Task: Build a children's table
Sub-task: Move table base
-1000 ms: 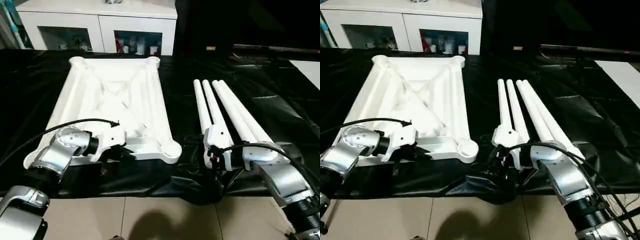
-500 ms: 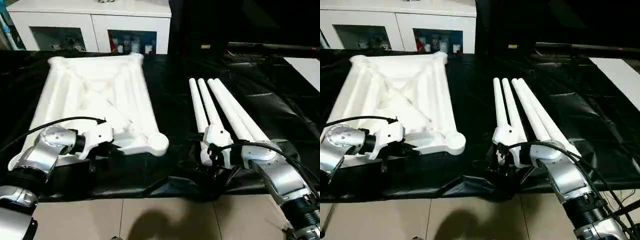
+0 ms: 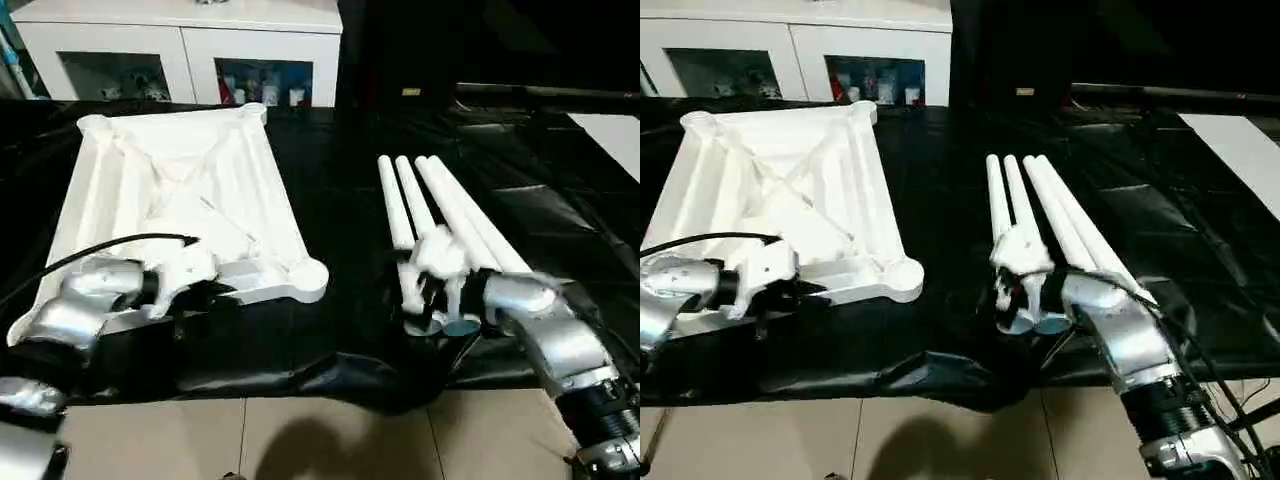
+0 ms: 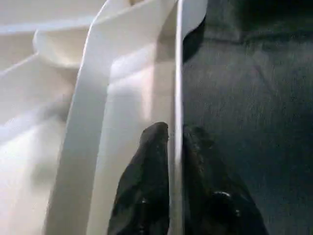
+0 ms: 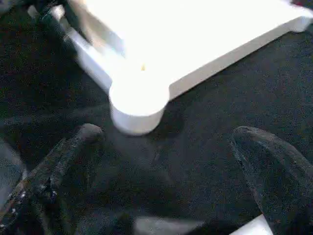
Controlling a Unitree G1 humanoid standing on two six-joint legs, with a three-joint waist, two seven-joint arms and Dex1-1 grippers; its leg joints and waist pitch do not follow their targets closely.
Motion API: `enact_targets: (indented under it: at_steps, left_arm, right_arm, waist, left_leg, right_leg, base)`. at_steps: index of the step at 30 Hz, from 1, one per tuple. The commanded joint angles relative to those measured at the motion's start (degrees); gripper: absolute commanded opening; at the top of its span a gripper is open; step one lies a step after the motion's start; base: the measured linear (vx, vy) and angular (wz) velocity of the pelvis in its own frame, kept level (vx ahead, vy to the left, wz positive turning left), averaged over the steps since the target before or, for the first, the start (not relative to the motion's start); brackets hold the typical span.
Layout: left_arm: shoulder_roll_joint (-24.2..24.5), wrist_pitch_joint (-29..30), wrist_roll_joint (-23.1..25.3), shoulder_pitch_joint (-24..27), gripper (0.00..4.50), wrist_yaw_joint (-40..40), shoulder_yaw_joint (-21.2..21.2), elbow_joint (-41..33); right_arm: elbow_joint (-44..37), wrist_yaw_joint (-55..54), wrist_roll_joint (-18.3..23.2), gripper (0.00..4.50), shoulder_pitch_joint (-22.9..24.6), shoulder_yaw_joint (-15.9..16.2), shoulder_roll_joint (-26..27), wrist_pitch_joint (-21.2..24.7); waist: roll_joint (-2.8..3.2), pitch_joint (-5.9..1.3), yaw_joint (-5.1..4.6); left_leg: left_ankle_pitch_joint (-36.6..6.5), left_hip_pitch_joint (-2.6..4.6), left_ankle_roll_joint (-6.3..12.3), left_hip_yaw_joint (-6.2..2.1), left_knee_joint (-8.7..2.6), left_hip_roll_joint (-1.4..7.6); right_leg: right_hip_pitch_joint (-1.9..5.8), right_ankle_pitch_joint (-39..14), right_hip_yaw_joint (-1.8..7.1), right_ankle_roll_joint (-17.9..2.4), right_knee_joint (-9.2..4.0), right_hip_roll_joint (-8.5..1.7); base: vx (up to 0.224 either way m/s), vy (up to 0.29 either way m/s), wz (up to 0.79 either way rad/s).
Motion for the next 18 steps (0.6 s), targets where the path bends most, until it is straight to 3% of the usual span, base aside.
enact_targets:
  at_steps: [1, 3, 6, 10, 11, 12, 14, 18]
  left_arm:
    - [1.1, -0.4, -0.4, -0.4, 1.00, 0.9, 1.9, -1.1]
    - [1.9, -0.3, -2.2, -0.5, 1.11, 2.4, 4.6, -2.7]
    - [3.0, 4.2, -5.1, -0.6, 1.22, 3.6, 8.2, -7.8]
    - [1.2, 11.7, -8.7, 0.9, 1.22, 6.3, 11.1, -16.2]
    - [0.6, 13.1, -9.5, 1.8, 1.22, 6.8, 11.2, -19.0]
    - [-1.4, 17.0, -11.8, 4.1, 1.22, 8.2, 11.3, -25.4]
    - [-2.3, 19.7, -13.7, 6.5, 1.22, 7.8, 10.4, -31.0]
    - [-2.7, 22.8, -15.6, 9.0, 1.22, 7.7, 9.2, -36.5]
  right_arm:
    - [-1.3, -1.0, 1.5, 4.50, -1.1, -1.6, 0.3, 1.4]
    - [-0.5, -6.7, 1.1, 4.50, -3.1, -3.9, 1.9, 3.7]
    - [2.8, -14.5, -0.5, 4.50, -8.0, -6.5, 3.2, 14.2]
    - [5.9, -17.9, 2.6, 4.50, -11.6, -10.3, 4.4, 21.9]
    - [6.6, -19.4, 2.5, 4.50, -12.3, -11.0, 4.5, 23.5]
    - [8.4, -22.7, 1.2, 4.50, -13.8, -11.4, 4.7, 26.4]
    - [9.1, -23.6, 1.0, 4.50, -14.7, -11.6, 4.9, 28.4]
    - [9.1, -24.3, 0.6, 4.50, -16.0, -11.0, 4.7, 34.2]
  waist:
    - [0.69, -3.35, 0.43]
    - [0.65, -3.28, 0.60]
    - [0.39, -3.12, 0.59]
    - [-0.36, -3.09, 1.11]
    - [-0.20, -3.09, 1.26]
    - [-0.71, -3.12, 1.37]
    - [-0.82, -3.17, 1.43]
    - [-0.94, -3.14, 1.14]
  left_leg:
    - [-7.4, 0.96, 2.15, -0.79, -3.93, 2.62]
    - [-7.0, 1.07, 1.77, -0.68, -3.99, 2.60]
    - [-7.8, 1.44, -0.05, -0.58, -4.23, 2.58]
    - [-6.5, 1.41, -0.90, -0.33, -4.11, 2.64]
    - [-5.9, 1.36, -0.78, -0.33, -4.07, 2.65]
    - [-4.4, 1.21, -0.56, -0.22, -4.03, 2.66]
    - [-1.9, 1.08, -0.57, 0.01, -3.87, 2.58]
    - [-0.7, 0.93, -0.39, 0.13, -3.72, 2.24]
  right_leg:
    - [2.51, 6.6, 2.78, -16.1, -3.76, -4.53]
    - [2.29, 6.0, 2.69, -16.1, -3.72, -4.47]
    - [2.01, 2.5, 2.63, -16.4, -3.81, -4.35]
    - [2.12, 2.5, 2.83, -15.3, -3.65, -4.50]
    - [2.16, 3.2, 2.84, -15.3, -3.59, -4.56]
    - [2.21, 4.4, 2.80, -15.2, -3.41, -4.43]
    - [2.27, 6.6, 2.77, -15.4, -3.16, -4.36]
    - [2.45, 8.8, 2.80, -14.2, -3.10, -3.85]
  base:
    - [0.000, 0.000, 0.00]
    - [0.000, 0.000, 0.00]
    - [0.000, 0.000, 0.00]
    - [0.000, 0.000, 0.00]
    - [0.000, 0.000, 0.00]
    - [0.000, 0.000, 0.00]
    - [0.000, 0.000, 0.00]
    - [0.000, 0.000, 0.00]
